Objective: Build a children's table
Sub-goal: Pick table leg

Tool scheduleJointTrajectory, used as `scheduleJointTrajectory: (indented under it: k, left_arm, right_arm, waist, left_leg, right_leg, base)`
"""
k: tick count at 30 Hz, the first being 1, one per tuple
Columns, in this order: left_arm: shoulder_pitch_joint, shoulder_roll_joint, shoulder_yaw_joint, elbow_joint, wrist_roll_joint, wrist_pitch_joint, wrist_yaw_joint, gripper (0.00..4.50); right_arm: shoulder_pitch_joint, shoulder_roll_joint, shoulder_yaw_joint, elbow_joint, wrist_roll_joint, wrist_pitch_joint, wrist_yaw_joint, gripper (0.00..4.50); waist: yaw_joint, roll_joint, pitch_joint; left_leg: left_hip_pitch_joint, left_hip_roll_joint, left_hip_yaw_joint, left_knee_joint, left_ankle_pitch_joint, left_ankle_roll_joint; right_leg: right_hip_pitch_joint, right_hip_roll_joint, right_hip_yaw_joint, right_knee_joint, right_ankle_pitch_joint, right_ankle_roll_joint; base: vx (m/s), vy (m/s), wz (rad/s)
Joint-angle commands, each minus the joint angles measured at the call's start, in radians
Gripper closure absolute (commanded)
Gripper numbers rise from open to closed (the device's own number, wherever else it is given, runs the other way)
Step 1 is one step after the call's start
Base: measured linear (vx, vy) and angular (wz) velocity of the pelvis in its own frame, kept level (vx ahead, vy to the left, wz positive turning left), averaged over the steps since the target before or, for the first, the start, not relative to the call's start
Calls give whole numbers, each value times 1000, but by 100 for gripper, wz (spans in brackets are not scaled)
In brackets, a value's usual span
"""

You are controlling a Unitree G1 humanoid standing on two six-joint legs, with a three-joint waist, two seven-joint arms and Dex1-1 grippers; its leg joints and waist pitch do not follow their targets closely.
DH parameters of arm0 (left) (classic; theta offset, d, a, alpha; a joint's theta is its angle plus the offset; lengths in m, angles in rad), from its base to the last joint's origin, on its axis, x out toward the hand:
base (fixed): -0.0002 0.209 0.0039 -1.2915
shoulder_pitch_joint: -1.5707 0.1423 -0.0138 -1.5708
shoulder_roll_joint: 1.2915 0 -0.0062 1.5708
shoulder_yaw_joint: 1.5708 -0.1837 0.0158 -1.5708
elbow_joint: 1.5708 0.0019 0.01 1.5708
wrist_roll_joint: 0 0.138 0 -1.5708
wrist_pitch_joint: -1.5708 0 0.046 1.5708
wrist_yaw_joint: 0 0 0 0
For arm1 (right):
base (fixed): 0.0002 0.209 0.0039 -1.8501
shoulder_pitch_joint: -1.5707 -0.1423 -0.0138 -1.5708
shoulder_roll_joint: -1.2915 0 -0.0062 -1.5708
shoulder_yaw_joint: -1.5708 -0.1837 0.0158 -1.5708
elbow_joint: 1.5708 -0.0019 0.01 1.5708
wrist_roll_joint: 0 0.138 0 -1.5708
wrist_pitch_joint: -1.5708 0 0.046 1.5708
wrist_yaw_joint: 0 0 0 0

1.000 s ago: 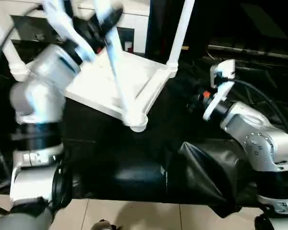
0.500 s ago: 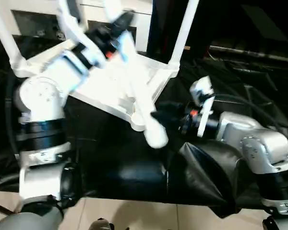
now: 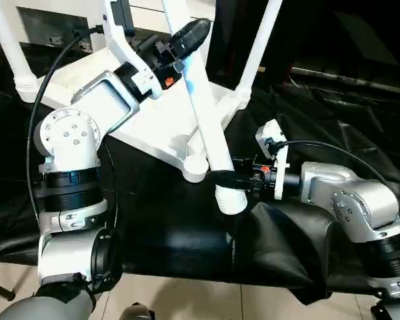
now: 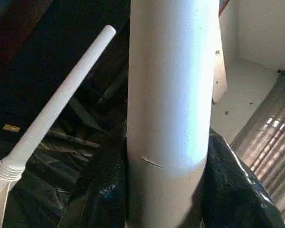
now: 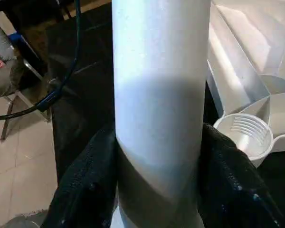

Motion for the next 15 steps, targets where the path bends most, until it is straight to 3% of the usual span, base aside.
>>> scheduleJointTrajectory:
  k: [1, 9, 10, 11, 12, 15]
  left_arm:
    - [-5, -6, -6, -33, -28, 4, -1, 289]
    - [-1, -8, -9, -30, 1, -22, 12, 289]
    - [-1, -9, -10, -27, 7, -24, 18, 289]
    - [-4, -19, 3, -12, 10, -38, 39, 233]
    - [1, -23, 2, -1, 17, -37, 50, 219]
    - [55, -3, -111, -27, 134, -41, 64, 206]
  right_arm:
    - [-2, -14, 6, 23, -24, 16, -1, 259]
    - [5, 32, 0, 34, -54, -28, -53, 259]
    - [5, 35, -1, 34, -56, -31, -57, 259]
    - [4, 46, -6, 38, -64, -45, -75, 259]
    - [4, 62, -12, 43, -79, -65, -103, 259]
    - [-6, 108, -23, 69, -142, -140, -195, 259]
  waist:
    - [0, 6, -74]
    - [0, 9, -75]
    - [1, 14, -75]
    - [0, 12, -76]
    - [-1, 16, -76]
    - [-1, 17, -75]
  left_leg:
    - [28, 64, -22, -66, -44, -26]
    - [28, 64, -23, -66, -47, -27]
    - [28, 64, -24, -67, -49, -30]
    - [29, 64, -24, -67, -52, -32]
    - [28, 65, -24, -67, -50, -37]
    - [32, 63, -23, -69, -58, -57]
  right_leg:
    - [48, -88, 49, -64, 11, -210]
    - [48, -89, 49, -63, 14, -212]
    - [48, -89, 48, -62, 16, -212]
    - [48, -88, 48, -62, 21, -214]
    - [47, -88, 48, -61, 33, -216]
    - [44, -87, 47, -63, 13, -206]
  base:
    - [0, 0, 0]
    - [0, 0, 0]
    - [0, 0, 0]
    - [0, 0, 0]
    - [0, 0, 0]
    - [0, 0, 0]
